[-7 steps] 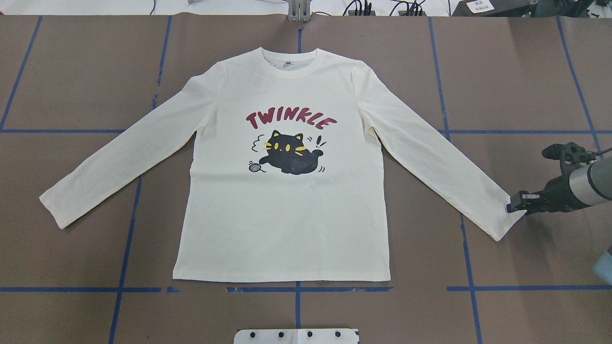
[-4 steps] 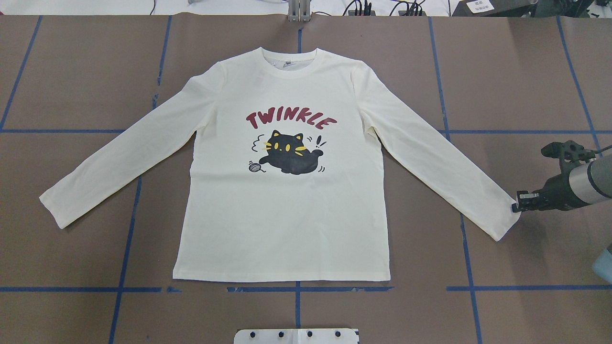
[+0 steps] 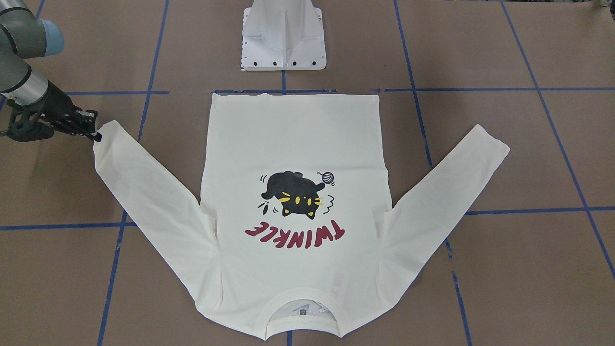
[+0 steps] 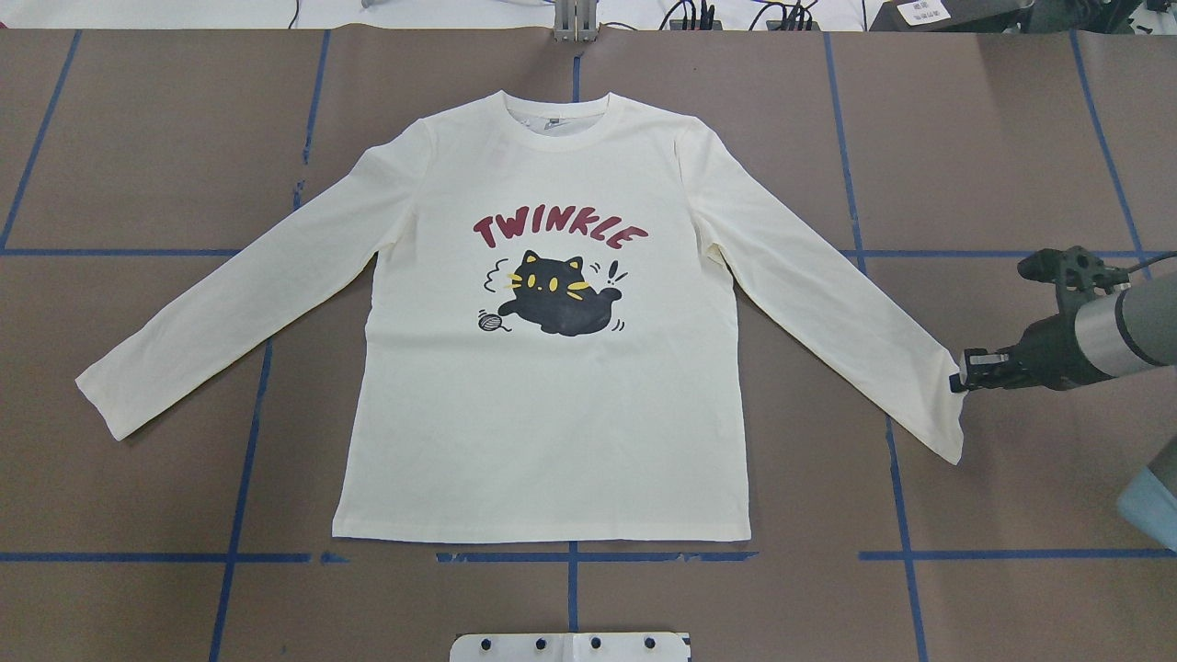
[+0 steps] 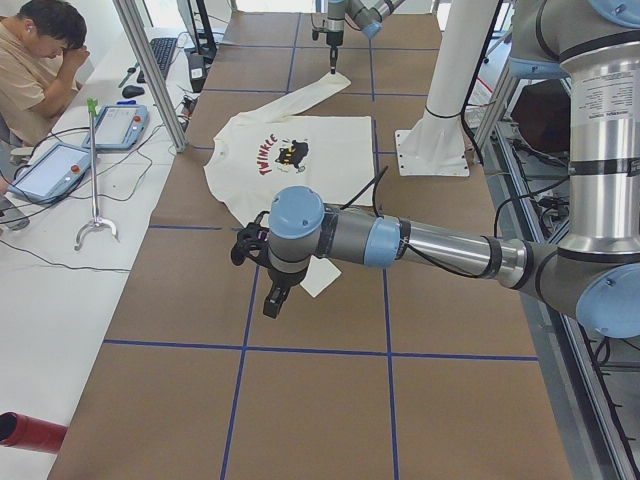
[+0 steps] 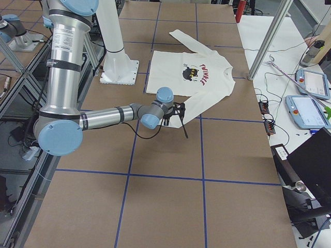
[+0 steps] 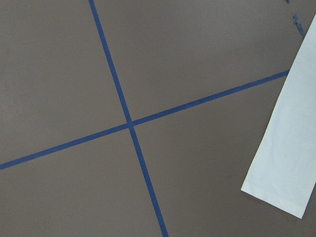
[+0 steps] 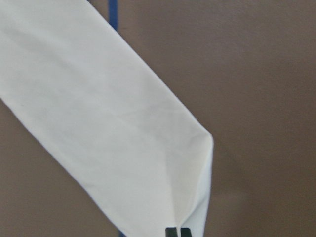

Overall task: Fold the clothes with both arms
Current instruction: 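Lower the right gripper to the cuff of the sleeve nearest it and grasp, then carry the grasped sleeve across the shirt front toward the collar with the right gripper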

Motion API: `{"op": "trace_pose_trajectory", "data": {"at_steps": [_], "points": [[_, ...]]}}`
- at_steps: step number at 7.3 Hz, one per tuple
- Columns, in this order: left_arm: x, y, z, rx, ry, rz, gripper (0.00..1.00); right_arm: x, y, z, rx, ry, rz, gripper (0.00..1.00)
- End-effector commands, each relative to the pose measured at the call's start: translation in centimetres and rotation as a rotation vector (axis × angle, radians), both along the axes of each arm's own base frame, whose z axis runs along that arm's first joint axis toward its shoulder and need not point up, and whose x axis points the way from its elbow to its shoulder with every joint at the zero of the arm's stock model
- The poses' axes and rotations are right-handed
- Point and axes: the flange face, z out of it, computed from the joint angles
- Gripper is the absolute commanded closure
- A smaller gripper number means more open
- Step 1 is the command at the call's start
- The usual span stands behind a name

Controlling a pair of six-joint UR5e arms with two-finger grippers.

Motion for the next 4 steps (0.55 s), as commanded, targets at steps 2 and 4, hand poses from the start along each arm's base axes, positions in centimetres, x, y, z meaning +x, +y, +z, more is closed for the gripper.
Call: {"op": "trace_pose_trajectory", "data": {"at_steps": [2, 4], "points": [[0.0, -0.1, -0.2, 0.007, 0.0, 0.002, 0.0, -15.5, -10.6, -28.5, -0.158, -0.038, 0.066, 1.0], [0.0, -0.1, -0.5, 0.016, 0.001, 0.003, 0.0, -26.7, -11.4, -39.9, -0.11, -0.079, 0.102, 1.0]]}}
